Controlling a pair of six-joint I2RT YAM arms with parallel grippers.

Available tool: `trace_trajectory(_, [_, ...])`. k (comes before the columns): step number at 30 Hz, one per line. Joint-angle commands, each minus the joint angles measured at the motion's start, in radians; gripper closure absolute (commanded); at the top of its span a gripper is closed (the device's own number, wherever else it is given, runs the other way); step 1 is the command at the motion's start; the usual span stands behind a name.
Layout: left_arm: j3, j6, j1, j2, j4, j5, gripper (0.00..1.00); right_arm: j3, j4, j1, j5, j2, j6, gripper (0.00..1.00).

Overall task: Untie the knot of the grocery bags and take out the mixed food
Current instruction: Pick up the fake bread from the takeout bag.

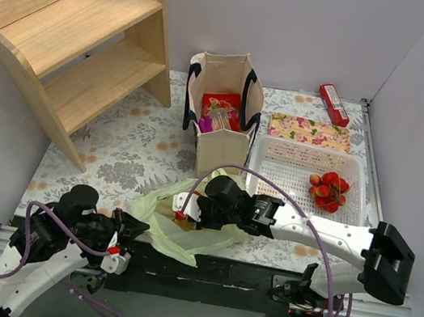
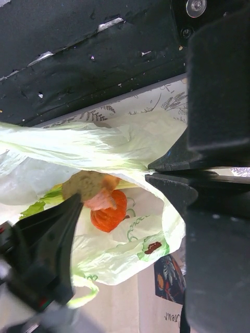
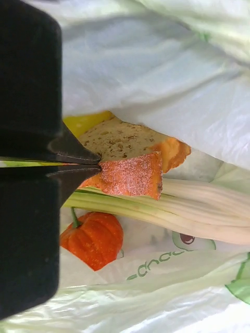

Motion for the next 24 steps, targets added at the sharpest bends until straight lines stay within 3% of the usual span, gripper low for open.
trace_trajectory(1, [-0.003, 0.0, -0.002, -0.013, 0.0, -0.002, 1.0, 0.081, -0.103, 0.007, 0.004, -0.061, -0.062, 0.99])
trace_trajectory(15, [-0.014, 0.0, -0.002, -0.008, 0.003, -0.022, 0.99, 0.436, -0.323, 0.006, 0.044, -0.11, -0.155, 0.99])
trace_trajectory(20, [-0.02, -0.023, -0.002, -0.007, 0.043, -0.033, 0.78, 0.554, -0.365, -0.014, 0.093, -0.111, -0.175, 0.99])
trace_trajectory(24, [-0.011, -0.04, -0.002, 0.013, 0.066, -0.025, 0.63, 0.614, -0.343, -0.116, 0.106, -0.129, -0.193, 0.99])
